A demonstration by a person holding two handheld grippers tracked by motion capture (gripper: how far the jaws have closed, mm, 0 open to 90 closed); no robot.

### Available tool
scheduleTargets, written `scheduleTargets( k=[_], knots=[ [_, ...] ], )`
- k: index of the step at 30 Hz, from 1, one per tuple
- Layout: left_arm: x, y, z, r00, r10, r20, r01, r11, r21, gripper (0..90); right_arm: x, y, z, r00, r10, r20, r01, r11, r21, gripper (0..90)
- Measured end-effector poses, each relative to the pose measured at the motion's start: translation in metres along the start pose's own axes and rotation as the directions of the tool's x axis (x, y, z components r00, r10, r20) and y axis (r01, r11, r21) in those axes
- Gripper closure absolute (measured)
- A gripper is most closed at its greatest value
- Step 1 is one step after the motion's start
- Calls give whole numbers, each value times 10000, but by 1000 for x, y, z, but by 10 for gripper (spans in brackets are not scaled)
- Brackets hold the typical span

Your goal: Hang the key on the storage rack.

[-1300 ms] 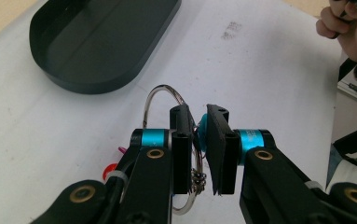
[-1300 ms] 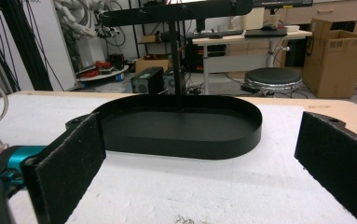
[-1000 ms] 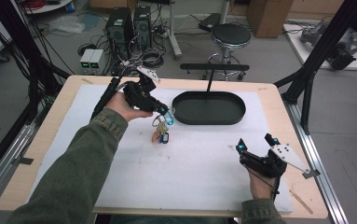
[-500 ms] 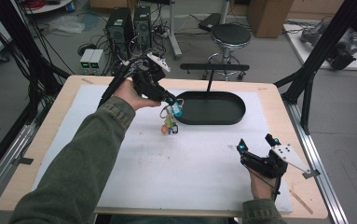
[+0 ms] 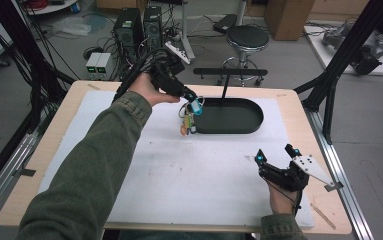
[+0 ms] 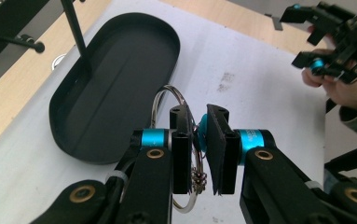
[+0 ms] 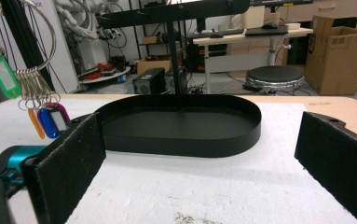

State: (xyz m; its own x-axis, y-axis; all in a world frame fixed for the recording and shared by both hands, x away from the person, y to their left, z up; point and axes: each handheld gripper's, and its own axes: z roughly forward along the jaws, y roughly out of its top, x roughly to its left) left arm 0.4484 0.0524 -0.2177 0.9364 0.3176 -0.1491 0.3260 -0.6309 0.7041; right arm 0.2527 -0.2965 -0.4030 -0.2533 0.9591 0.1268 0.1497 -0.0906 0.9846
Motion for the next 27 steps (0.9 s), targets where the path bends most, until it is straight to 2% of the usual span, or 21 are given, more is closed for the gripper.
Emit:
scheduleTargets(
  k=[2,6,10,17,20,27],
  knots=[
    [3,4,0,10000,6,39,-6,10000,-64,804,0,0,0,10000,5,1,-5,10000,3,6],
    [8,12,2,9998,120,-165,-120,9999,2,804,-1,0,-1,10000,44,3,-44,10000,-16,6],
    [12,18,5,10000,67,-72,-67,10000,-51,804,-2,0,-2,9999,109,39,-109,9999,-61,6],
    [20,28,10,9998,139,-164,-138,9999,36,804,-4,0,-3,9998,159,90,-157,9998,-137,6],
    [23,30,10,9999,91,-47,-92,9995,-286,804,-4,0,-4,9998,119,160,-117,9999,-95,6],
    [36,32,12,9995,-131,-302,119,9991,-407,804,-4,0,-4,9997,134,195,-133,9999,-75,6]
  ],
)
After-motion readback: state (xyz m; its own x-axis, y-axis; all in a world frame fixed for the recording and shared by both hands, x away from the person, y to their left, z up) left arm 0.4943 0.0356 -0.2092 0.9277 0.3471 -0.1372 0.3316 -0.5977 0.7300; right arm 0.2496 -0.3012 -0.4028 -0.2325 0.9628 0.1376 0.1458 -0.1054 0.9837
